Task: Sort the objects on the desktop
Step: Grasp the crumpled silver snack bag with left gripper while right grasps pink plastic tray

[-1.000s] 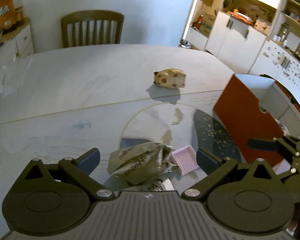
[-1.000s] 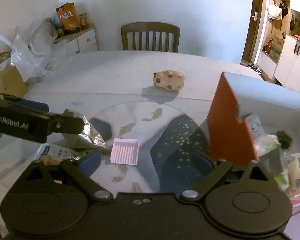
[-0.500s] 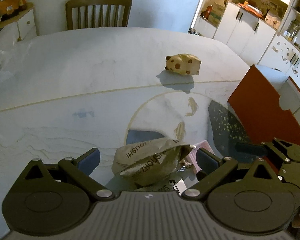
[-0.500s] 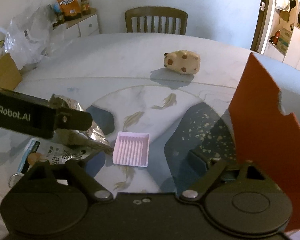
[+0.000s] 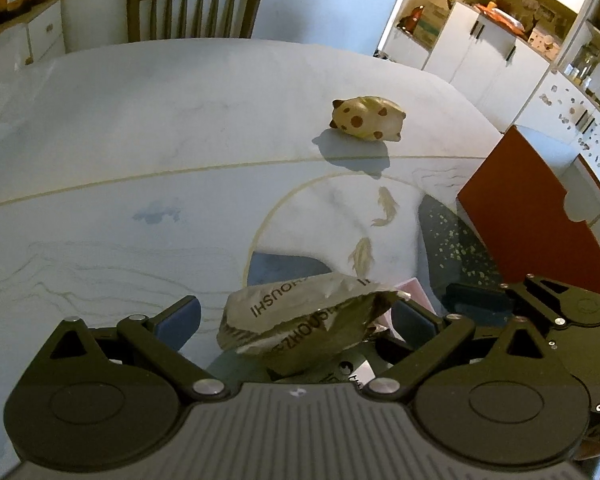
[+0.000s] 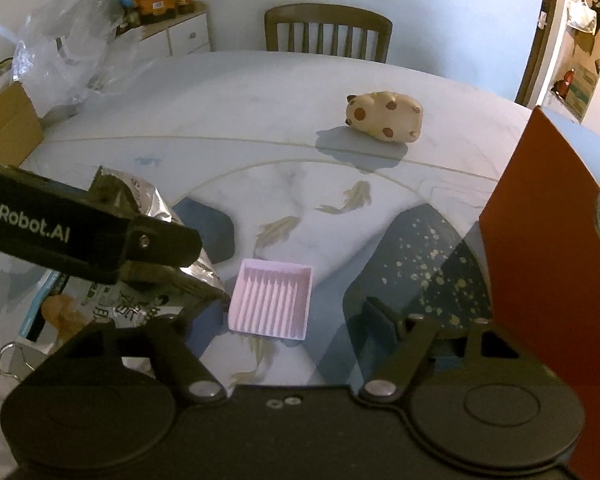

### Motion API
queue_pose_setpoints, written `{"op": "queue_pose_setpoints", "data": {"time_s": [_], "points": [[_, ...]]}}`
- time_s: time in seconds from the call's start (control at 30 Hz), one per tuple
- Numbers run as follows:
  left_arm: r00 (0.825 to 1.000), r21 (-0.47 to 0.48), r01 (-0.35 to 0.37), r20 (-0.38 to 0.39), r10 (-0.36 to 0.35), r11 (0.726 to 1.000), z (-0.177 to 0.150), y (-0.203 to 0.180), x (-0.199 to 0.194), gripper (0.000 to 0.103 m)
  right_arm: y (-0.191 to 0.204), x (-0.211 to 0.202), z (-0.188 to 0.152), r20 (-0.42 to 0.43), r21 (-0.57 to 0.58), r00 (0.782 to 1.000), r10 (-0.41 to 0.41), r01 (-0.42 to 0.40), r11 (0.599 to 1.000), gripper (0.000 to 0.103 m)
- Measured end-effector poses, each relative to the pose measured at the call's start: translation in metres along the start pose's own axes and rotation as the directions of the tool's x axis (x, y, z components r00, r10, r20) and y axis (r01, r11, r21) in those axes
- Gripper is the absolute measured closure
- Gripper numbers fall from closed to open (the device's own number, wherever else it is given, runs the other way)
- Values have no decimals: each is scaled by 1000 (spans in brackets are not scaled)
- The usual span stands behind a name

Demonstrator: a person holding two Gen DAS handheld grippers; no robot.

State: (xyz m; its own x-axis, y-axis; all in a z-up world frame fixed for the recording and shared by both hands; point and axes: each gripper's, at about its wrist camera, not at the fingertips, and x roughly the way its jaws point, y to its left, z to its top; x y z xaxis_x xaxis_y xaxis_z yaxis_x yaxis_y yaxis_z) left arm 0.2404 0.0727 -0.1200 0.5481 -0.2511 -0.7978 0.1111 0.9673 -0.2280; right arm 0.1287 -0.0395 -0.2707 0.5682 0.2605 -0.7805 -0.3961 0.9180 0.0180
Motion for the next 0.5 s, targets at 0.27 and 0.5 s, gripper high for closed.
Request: {"op": "queue_pose_setpoints", "data": {"time_s": [0.27,0.5], "points": [[999,-5,32,5,-32,999,1,-2,-1,12,4,-3,-1,15,-19,1000,15,-15,1000,46],[999,-5,37,3,-37,999,2,-1,-3,29,3,-5,0,14,-26,1000,26,-26,999,62]]}}
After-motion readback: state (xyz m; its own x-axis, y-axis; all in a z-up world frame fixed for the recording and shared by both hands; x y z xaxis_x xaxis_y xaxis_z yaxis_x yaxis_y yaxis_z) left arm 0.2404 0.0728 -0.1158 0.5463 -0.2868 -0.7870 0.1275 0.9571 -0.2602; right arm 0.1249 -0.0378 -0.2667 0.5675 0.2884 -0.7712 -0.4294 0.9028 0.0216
